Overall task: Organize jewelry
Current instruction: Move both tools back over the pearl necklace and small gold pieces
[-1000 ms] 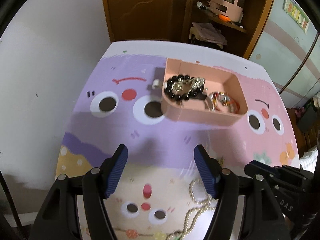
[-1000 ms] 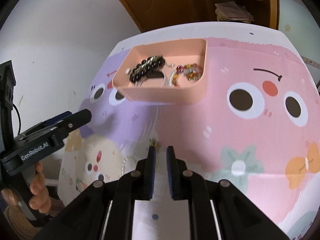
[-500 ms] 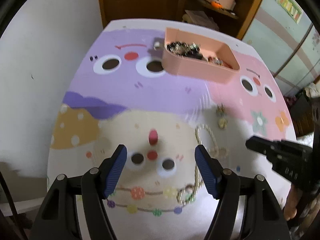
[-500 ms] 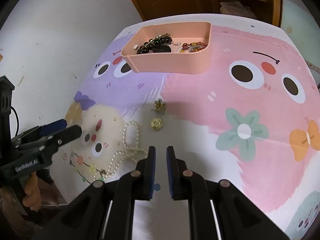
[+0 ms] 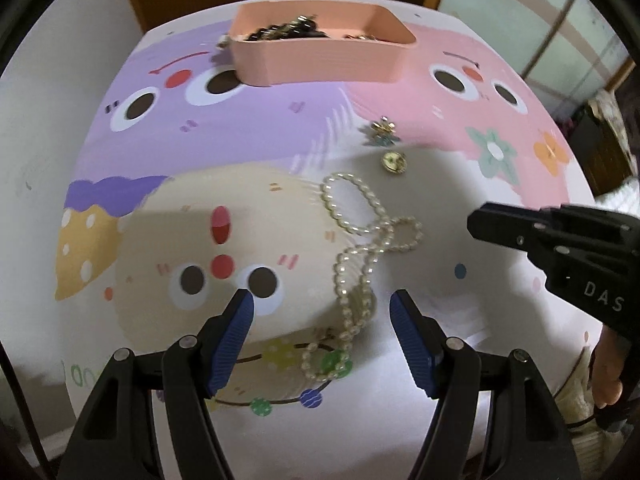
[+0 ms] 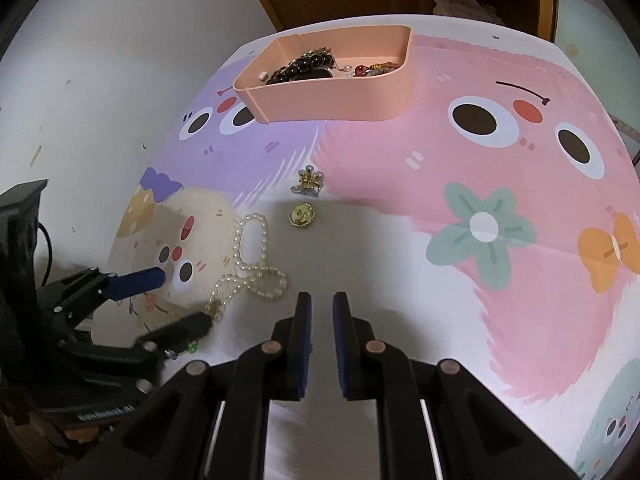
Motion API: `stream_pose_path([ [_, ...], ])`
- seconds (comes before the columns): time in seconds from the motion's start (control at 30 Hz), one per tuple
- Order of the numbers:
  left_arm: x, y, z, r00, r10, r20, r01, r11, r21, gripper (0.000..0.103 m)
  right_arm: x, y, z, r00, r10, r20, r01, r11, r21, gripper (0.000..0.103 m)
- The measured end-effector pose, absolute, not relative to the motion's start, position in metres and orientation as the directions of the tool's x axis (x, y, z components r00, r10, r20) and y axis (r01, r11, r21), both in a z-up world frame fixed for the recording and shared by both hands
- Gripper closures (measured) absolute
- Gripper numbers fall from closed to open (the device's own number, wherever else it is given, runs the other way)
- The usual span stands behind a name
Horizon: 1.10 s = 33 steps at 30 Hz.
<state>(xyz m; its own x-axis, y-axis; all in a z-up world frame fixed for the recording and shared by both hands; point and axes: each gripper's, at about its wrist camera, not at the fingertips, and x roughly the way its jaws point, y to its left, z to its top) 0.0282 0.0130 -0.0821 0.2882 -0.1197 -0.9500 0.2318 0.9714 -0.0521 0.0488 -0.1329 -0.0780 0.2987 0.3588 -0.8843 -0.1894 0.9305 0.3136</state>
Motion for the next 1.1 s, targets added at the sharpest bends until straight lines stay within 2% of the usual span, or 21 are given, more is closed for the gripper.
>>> stream_pose_path([
  [0.47,0.048,-0.021,-0.097,0.257,-0.085,-0.963,0.304,0.953,-0.003,0.033,0.045,-0.138,-0.074,0.337,0.335,-0.88,-0.181,0.94,0.289,0.092],
  [0.7,0.057,-0.022,-0.097,0.241,-0.081,-0.967,0.304,0.953,-0.004,0.026,0.045,-0.148,-0.076,0.339,0.336,-0.879,-0.155,0.941,0.3,0.092],
  [0.93,0.067,-0.024,-0.098,0.219,-0.076,-0.973,0.319,0.948,-0.002,0.025,0.045,-0.151,-0.077,0.336,0.341,-0.878,-0.141,0.94,0.311,0.092],
  [1.0,0.068,-0.024,-0.098,0.217,-0.077,-0.973,0.323,0.946,-0.003,0.026,0.044,-0.15,-0.077,0.335,0.342,-0.878,-0.142,0.939,0.312,0.092],
  [1.1,0.066,-0.025,-0.094,0.218,-0.082,-0.972,0.341,0.94,-0.003,0.036,0.045,-0.149,-0.078,0.331,0.345,-0.878,-0.14,0.938,0.316,0.092],
])
